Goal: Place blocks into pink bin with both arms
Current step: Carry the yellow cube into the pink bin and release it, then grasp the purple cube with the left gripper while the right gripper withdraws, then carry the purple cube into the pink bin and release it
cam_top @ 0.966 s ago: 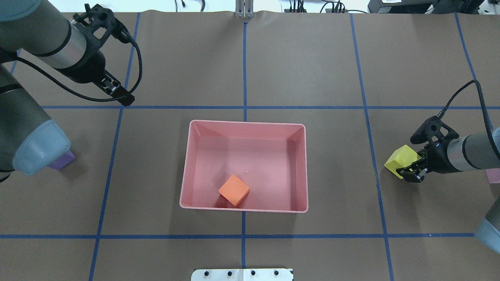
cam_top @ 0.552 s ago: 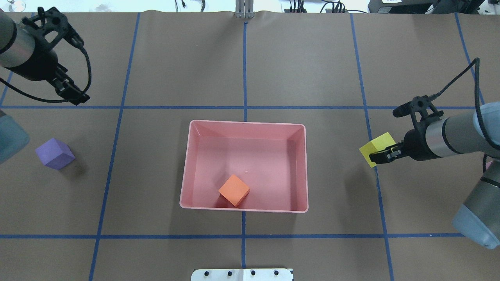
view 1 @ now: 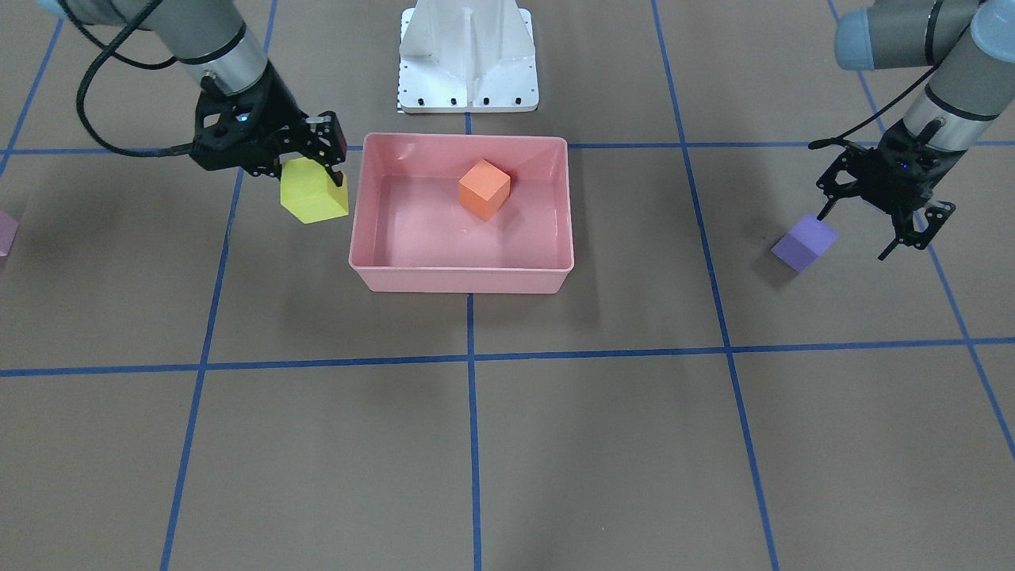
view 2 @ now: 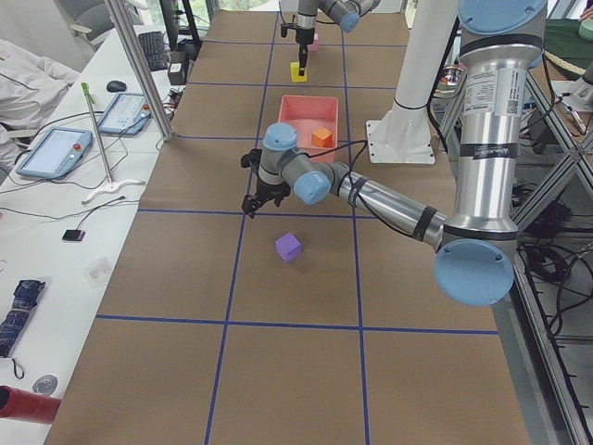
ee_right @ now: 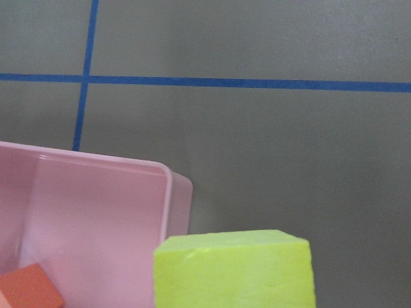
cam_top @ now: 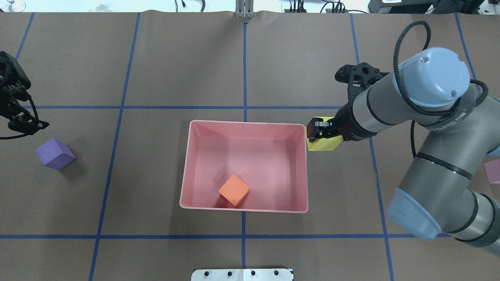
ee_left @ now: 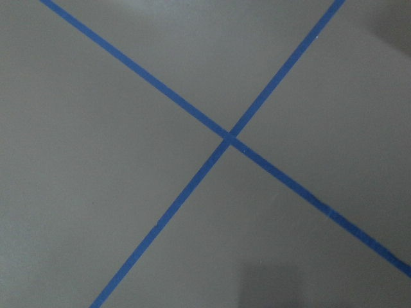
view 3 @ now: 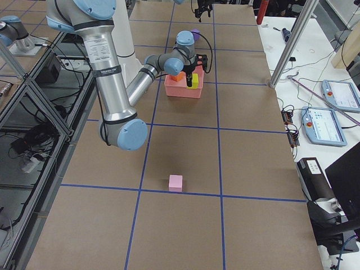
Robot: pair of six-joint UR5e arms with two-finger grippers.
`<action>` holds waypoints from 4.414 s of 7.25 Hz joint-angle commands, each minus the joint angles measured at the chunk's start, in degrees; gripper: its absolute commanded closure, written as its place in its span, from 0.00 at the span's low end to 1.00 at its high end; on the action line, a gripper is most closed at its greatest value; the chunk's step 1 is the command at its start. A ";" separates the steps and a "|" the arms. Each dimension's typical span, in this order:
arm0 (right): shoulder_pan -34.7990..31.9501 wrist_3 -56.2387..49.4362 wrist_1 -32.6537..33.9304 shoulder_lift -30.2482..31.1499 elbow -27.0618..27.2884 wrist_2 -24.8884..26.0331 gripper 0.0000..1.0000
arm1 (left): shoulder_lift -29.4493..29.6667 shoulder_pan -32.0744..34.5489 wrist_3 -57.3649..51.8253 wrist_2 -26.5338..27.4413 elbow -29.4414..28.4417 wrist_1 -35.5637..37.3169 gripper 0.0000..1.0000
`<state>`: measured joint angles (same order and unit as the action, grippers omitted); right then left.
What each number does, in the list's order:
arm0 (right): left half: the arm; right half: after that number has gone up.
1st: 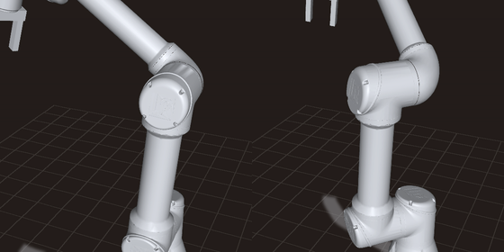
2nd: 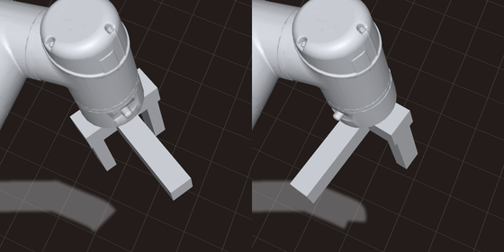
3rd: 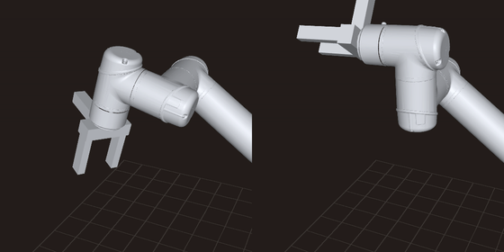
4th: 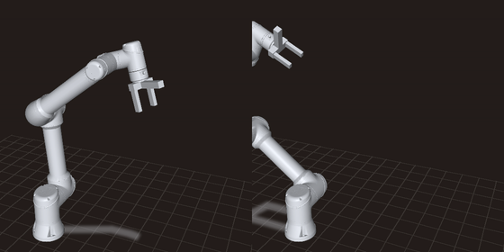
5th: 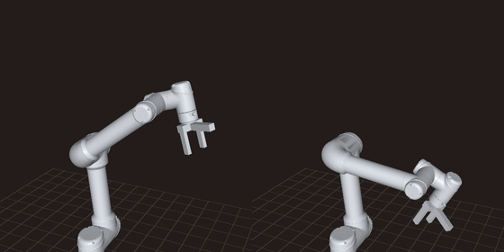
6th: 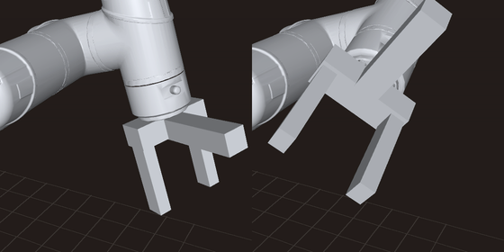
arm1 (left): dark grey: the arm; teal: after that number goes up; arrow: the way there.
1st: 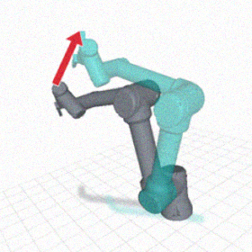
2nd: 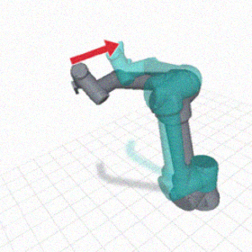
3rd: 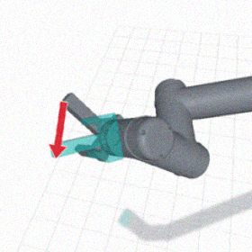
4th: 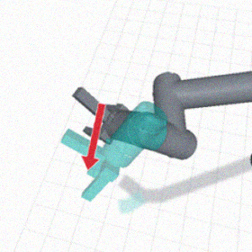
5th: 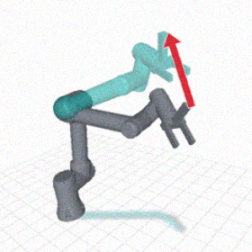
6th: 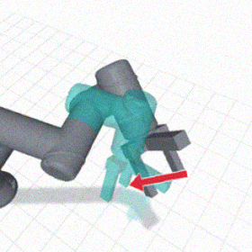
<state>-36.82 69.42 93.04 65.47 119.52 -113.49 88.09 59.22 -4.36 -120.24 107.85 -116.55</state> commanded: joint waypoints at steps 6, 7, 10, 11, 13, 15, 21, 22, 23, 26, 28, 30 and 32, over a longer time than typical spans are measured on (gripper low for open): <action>9.68 9.46 14.01 -13.44 -4.05 15.58 0.00 | -2.30 -0.69 4.63 -0.87 -7.72 -12.09 0.00; 6.19 5.25 15.23 -12.65 -1.77 14.88 0.00 | -2.83 -0.95 5.06 -0.87 -11.23 -19.26 0.00; -1.99 -4.44 16.03 -10.01 0.54 8.05 0.00 | -3.63 -5.07 13.04 -1.23 -12.05 -24.07 0.00; -3.59 -7.77 15.86 -8.61 1.33 6.02 0.00 | -3.80 -5.52 13.24 -1.83 -11.79 -24.17 0.00; -5.18 -10.95 15.59 -7.46 1.25 5.04 0.00 | -5.29 -6.66 13.41 -1.84 -11.70 -24.25 0.00; -7.37 -13.59 15.42 -6.41 1.25 2.93 0.00 | -5.56 -8.06 14.20 -1.67 -11.70 -24.69 0.00; -15.72 -29.75 15.15 -0.79 0.72 -2.86 0.00 | -4.95 -11.14 16.40 1.84 -12.40 -24.61 0.00; -16.52 -31.60 15.24 -0.08 0.63 -2.96 0.00 | -4.86 -11.58 16.49 2.20 -12.58 -24.52 0.01; -17.83 -34.41 15.24 0.97 0.63 -3.75 0.00 | -4.86 -11.85 16.40 2.55 -13.01 -24.43 0.10; -26.42 -47.39 15.24 3.96 -0.68 -11.11 0.00 | -4.51 -12.47 16.49 4.14 -13.02 -24.34 0.47; -33.19 -59.76 15.24 5.19 -6.10 -14.46 0.00 | -2.85 -12.29 16.66 1.26 -11.53 -22.95 0.59; -38.39 -71.74 15.24 7.29 -11.21 -16.23 0.00 | 0.92 -11.94 17.54 -0.26 -0.08 -6.26 0.59; -39.99 -74.86 12.11 12.02 -11.59 -16.67 0.00 | 12.90 -12.11 25.49 -0.26 9.54 15.02 0.59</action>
<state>-75.64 -3.11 107.47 74.50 108.46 -129.83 93.69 47.20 16.50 -120.41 111.96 -114.05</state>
